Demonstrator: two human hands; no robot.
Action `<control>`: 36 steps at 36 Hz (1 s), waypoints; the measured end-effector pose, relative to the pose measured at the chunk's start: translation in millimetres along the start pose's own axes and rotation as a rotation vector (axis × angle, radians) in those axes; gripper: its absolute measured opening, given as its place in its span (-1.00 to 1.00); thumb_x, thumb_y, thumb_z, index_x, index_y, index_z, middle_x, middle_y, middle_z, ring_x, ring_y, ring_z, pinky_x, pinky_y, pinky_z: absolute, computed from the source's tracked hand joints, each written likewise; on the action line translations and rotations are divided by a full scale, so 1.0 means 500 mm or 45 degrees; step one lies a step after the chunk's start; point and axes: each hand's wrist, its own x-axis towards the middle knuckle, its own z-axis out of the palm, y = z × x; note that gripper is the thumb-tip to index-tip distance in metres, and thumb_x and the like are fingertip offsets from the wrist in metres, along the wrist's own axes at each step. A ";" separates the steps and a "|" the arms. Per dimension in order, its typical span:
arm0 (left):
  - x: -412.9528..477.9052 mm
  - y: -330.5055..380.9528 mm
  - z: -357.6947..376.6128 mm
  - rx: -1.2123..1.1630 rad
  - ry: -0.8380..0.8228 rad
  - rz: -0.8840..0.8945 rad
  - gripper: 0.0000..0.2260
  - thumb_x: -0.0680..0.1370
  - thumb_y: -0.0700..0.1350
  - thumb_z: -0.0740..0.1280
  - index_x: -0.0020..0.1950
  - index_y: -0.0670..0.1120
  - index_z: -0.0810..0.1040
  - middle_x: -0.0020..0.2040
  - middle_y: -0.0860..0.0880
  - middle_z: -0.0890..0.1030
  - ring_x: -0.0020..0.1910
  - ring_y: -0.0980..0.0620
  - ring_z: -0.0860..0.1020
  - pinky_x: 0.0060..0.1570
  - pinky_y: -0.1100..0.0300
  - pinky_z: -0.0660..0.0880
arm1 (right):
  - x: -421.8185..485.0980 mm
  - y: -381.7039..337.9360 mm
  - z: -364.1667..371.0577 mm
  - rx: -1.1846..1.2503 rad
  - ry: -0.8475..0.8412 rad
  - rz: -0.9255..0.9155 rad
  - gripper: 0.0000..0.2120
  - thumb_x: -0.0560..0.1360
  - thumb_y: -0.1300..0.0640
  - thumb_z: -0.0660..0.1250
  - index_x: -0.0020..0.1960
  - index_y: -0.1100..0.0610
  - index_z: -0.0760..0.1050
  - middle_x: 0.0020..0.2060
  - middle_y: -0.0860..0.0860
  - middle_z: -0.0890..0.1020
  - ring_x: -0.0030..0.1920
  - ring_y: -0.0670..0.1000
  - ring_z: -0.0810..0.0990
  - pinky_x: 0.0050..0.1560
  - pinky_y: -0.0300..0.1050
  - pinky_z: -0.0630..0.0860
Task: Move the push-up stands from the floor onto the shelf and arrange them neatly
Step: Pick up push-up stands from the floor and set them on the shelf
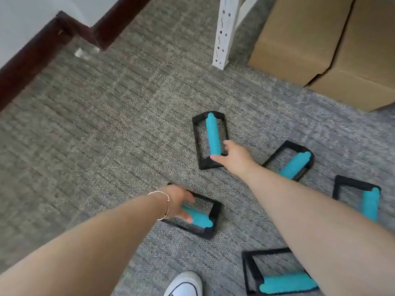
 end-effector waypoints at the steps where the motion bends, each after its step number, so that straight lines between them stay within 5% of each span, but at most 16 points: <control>1: -0.002 0.004 0.003 0.053 -0.018 0.024 -0.38 0.38 0.29 0.41 0.40 0.13 0.40 0.31 0.04 0.52 0.26 -0.07 0.48 0.21 0.07 0.45 | 0.002 -0.003 0.004 0.004 0.013 -0.001 -0.29 0.40 -0.23 0.44 0.40 0.13 0.38 0.19 0.12 0.59 0.14 0.14 0.57 0.03 -0.04 0.50; 3: 0.005 0.006 0.013 0.178 -0.024 0.108 -0.51 0.40 0.29 0.39 0.27 0.13 0.50 0.15 0.02 0.59 0.15 -0.08 0.53 0.06 0.10 0.48 | 0.001 -0.003 0.006 0.014 0.014 0.031 -0.46 0.40 -0.25 0.41 0.20 0.12 0.50 -0.03 0.09 0.64 -0.06 0.12 0.59 -0.19 -0.06 0.45; 5: 0.043 -0.014 0.044 0.197 0.030 0.146 -0.62 0.44 0.25 0.36 0.19 0.13 0.53 0.04 0.03 0.60 0.06 -0.07 0.54 -0.03 0.10 0.48 | 0.033 0.009 0.044 0.073 -0.002 0.025 -0.54 0.41 -0.25 0.39 0.07 0.12 0.52 -0.14 0.07 0.62 -0.13 0.11 0.59 -0.18 -0.01 0.49; 10: 0.048 -0.034 0.050 0.080 0.061 0.123 -0.63 0.47 0.19 0.36 0.26 0.16 0.53 0.05 0.07 0.61 0.04 -0.01 0.54 0.05 0.06 0.50 | 0.034 0.014 0.041 0.283 0.022 0.020 -0.63 0.42 -0.17 0.44 -0.02 0.12 0.54 -0.25 -0.01 0.59 -0.24 0.00 0.55 -0.34 -0.13 0.36; 19: -0.104 -0.010 0.066 -0.362 0.312 -0.178 -0.71 0.44 0.17 0.41 0.14 0.19 0.57 -0.11 0.13 0.60 -0.14 0.08 0.55 -0.15 0.22 0.44 | -0.150 -0.009 -0.052 0.365 -0.061 -0.006 -0.73 0.43 -0.15 0.41 -0.01 0.01 0.53 -0.19 -0.05 0.61 -0.22 -0.08 0.56 -0.33 -0.15 0.39; 30: -0.519 0.226 -0.035 -0.724 0.672 -0.456 -0.80 0.46 0.19 0.36 -0.05 0.11 0.57 -0.31 0.14 0.57 -0.38 0.21 0.52 -0.44 0.33 0.35 | -0.627 -0.070 -0.399 0.579 0.058 0.143 -0.79 0.48 -0.03 0.42 0.06 0.00 0.53 -0.13 -0.05 0.64 -0.13 -0.11 0.59 -0.25 -0.21 0.43; 32: -0.609 0.302 -0.075 -0.851 0.781 -0.442 -0.72 0.45 0.20 0.38 0.06 0.09 0.63 -0.21 0.15 0.63 -0.32 0.22 0.55 -0.36 0.36 0.43 | -0.731 -0.083 -0.479 0.602 0.110 0.176 -0.81 0.49 -0.05 0.41 0.05 -0.01 0.52 -0.15 -0.10 0.64 -0.15 -0.16 0.57 -0.27 -0.23 0.41; 36: -0.741 0.440 -0.157 -1.075 0.893 -0.354 -0.59 0.45 0.23 0.38 0.19 0.04 0.60 -0.05 0.08 0.66 -0.17 0.08 0.63 -0.13 0.04 0.63 | -0.892 -0.101 -0.603 0.662 0.216 0.192 -0.84 0.48 -0.07 0.41 -0.05 0.00 0.56 -0.26 -0.08 0.63 -0.22 -0.09 0.58 -0.31 -0.20 0.36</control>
